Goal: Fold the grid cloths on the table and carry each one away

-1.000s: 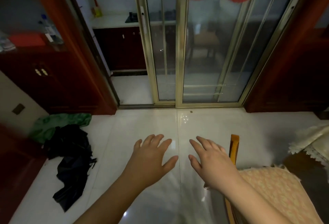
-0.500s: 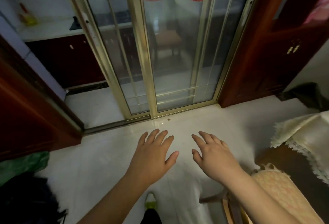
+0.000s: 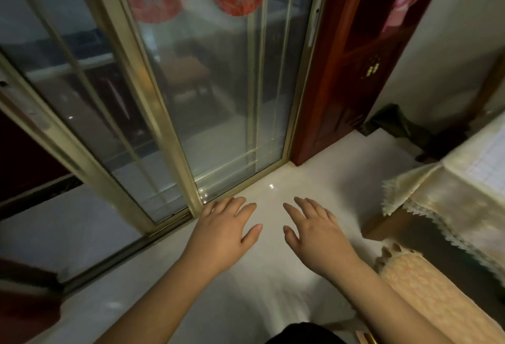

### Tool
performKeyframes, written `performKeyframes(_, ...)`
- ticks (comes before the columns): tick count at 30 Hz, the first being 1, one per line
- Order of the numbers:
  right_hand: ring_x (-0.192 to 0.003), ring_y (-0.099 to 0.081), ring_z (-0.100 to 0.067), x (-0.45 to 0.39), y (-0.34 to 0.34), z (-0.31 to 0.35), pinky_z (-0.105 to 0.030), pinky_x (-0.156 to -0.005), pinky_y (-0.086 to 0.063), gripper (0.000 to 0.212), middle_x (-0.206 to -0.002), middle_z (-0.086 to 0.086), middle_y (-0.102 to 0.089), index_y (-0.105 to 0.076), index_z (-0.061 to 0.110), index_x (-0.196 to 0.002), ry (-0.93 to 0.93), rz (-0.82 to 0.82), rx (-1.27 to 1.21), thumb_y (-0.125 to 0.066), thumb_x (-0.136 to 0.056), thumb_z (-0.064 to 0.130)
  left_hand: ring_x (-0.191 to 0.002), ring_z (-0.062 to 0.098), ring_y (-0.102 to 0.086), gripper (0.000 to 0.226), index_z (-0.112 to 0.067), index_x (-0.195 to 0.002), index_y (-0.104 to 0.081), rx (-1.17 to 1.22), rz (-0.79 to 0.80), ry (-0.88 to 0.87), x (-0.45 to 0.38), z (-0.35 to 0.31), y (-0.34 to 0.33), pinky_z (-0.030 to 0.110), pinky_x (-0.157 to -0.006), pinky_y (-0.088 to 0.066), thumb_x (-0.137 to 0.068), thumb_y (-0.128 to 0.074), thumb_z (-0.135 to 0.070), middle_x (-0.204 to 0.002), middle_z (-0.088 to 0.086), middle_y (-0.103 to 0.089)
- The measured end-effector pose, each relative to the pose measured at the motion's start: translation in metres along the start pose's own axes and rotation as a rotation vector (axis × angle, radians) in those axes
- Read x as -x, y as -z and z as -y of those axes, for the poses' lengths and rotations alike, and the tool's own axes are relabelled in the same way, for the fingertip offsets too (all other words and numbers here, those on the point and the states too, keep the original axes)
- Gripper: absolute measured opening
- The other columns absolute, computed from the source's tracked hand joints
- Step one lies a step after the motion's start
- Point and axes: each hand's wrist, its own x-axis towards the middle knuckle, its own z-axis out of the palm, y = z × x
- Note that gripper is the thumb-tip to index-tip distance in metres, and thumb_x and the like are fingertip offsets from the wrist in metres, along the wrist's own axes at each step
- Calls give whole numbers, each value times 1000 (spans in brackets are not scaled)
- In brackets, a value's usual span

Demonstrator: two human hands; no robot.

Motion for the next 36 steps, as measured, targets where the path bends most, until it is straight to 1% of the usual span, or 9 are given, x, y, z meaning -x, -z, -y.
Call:
performKeyframes(4,-149,-11,-21,-35,15,-21,-38,-120,-11,55,-162,3,-15,-20,33,-153,-93,-33,-10,-25,-101,50,-139,14,-34,78,-32,-146,-37,-5,4,-109,-64,6,6,37,-114,-25,-84,-1,-64,-150,-9,-39)
performKeyframes(10,-148,-17,-20,-99,32,-72,-38,-118,-16,54,-161,4,-18,-22,33,-152,-225,-37,-65,-26,-101,51,-134,17,-41,69,-31,-140,-47,-35,6,-205,-169,1,6,40,-110,-30,-89,-13,-63,-145,-7,-48)
performKeyframes(13,-145,-24,-20,-139,42,-103,-37,-117,-21,55,-160,4,-22,-22,32,-152,-241,-9,-78,-26,-101,51,-142,21,-31,72,-31,-141,-45,-85,26,-234,-221,-3,11,43,-116,-22,-89,-9,-63,-151,-6,-40)
performKeyframes(16,-144,-27,-21,-177,58,-133,-36,-116,-22,55,-159,3,-24,-22,31,-152,-254,8,-87,-27,-101,51,-146,19,-22,74,-32,-145,-39,-96,29,-241,-274,-11,18,40,-118,-15,-88,-5,-64,-155,-7,-33)
performKeyframes(19,-143,-28,-22,-210,76,-163,-36,-115,-23,55,-159,3,-25,-22,30,-152,-283,-20,-88,-28,-101,50,-144,20,-26,76,-31,-146,-38,-94,49,-280,-325,-23,23,41,-118,-17,-87,-4,-64,-154,-7,-36)
performKeyframes(22,-143,-27,-21,-231,89,-189,-37,-116,-23,56,-159,3,-26,-22,30,-152,-326,-31,-96,-29,-101,50,-140,20,-33,72,-28,-144,-42,-85,46,-330,-369,-39,23,41,-115,-22,-89,-10,-63,-149,-5,-42)
performKeyframes(28,-144,-26,-21,-269,106,-245,-37,-116,-22,56,-159,2,-26,-21,30,-152,-449,-73,-111,-29,-101,50,-144,17,-24,79,-29,-148,-35,-80,98,-486,-466,-80,16,39,-117,-16,-85,-3,-64,-154,-8,-33)
performKeyframes(32,-145,-26,-22,-306,115,-285,-37,-116,-22,56,-159,2,-26,-21,30,-153,-529,-81,-123,-30,-101,49,-143,19,-28,76,-27,-146,-39,-90,106,-593,-539,-99,8,42,-115,-20,-87,-8,-62,-153,-6,-37)
performKeyframes(36,-145,-26,-22,-352,126,-325,-37,-116,-22,57,-159,2,-26,-20,30,-153,-631,-97,-128,-30,-101,50,-140,21,-32,75,-24,-145,-42,-101,115,-691,-615,-111,3,41,-113,-24,-87,-11,-61,-150,-3,-41)
